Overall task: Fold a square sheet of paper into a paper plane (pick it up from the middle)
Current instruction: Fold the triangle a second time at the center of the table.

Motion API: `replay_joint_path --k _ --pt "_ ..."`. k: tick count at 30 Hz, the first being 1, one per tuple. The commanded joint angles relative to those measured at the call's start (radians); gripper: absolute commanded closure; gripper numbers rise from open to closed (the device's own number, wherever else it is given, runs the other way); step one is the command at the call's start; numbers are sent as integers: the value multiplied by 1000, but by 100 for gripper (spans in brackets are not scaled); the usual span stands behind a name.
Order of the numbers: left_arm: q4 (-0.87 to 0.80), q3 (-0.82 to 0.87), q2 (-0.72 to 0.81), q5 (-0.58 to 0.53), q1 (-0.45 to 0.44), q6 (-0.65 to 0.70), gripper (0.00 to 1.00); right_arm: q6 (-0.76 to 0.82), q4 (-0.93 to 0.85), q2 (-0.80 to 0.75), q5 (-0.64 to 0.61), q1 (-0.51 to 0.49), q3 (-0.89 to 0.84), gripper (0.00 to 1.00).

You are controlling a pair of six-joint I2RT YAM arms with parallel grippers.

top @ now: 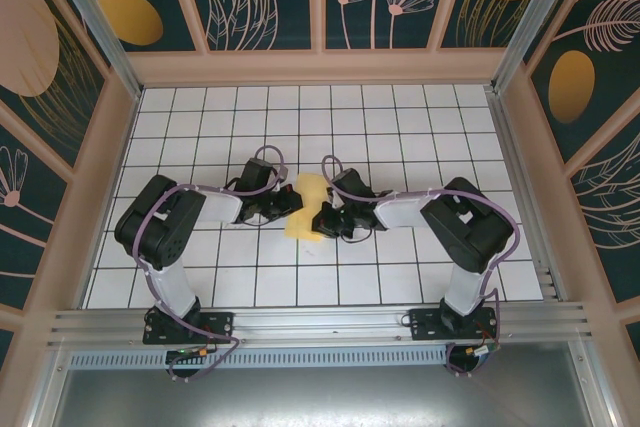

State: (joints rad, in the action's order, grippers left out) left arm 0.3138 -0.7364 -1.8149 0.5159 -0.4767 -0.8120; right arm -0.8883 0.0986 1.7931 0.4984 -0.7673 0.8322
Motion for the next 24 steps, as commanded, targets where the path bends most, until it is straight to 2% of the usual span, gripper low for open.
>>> replay_joint_path --k 1,7,11,17,24 --pt "-52 25 -21 -67 1 25 96 28 -53 12 0 -6 65 100" --pt "-54 23 -19 -67 1 23 97 32 -63 96 22 -3 107 100" --pt "-56 26 -22 -76 1 17 97 20 -49 106 18 -3 46 100" --pt "-65 29 -27 -98 1 10 98 -14 13 43 41 -3 -69 100" --pt "-63 31 -40 -108 1 -7 100 -26 4 -45 28 -16 -158 100"
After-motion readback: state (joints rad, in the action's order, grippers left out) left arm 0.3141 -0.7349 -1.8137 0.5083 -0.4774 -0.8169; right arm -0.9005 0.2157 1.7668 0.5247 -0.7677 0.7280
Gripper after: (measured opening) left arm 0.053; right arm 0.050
